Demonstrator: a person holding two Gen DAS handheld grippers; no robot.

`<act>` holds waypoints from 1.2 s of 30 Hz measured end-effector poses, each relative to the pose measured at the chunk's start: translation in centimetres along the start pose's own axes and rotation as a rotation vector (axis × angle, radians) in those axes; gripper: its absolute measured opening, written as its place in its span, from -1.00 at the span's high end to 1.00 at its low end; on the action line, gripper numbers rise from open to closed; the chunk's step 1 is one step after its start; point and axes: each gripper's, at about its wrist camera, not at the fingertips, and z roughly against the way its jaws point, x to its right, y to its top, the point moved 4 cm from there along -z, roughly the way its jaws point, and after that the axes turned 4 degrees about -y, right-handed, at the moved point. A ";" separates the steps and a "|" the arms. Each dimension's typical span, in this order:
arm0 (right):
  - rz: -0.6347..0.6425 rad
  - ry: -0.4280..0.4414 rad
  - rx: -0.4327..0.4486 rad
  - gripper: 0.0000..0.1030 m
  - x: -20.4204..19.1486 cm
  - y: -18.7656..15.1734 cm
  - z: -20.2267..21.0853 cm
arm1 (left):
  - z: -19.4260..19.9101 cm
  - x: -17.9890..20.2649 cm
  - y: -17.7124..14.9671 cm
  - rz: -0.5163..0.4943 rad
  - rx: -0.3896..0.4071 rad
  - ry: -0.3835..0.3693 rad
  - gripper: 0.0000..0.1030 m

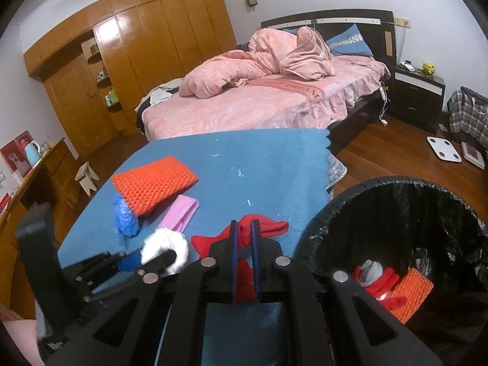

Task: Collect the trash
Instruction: 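Grasp the white tissue ball with the left gripper while the right lifts the red glove, then drop the tissue ball and red glove into the black bin with both grippers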

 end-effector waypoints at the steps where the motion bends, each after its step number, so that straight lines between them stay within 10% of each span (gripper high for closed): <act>1: 0.002 0.002 0.004 0.84 -0.1 0.1 0.2 | 0.5 0.0 0.4 -0.002 0.014 0.004 0.54; 22: 0.063 0.020 0.149 0.84 -2.2 4.6 7.6 | 8.8 3.8 7.2 -0.027 0.159 0.007 0.54; 36: 0.062 -0.095 0.257 0.84 3.4 7.4 14.4 | 9.2 11.8 10.1 -0.095 0.209 -0.120 0.54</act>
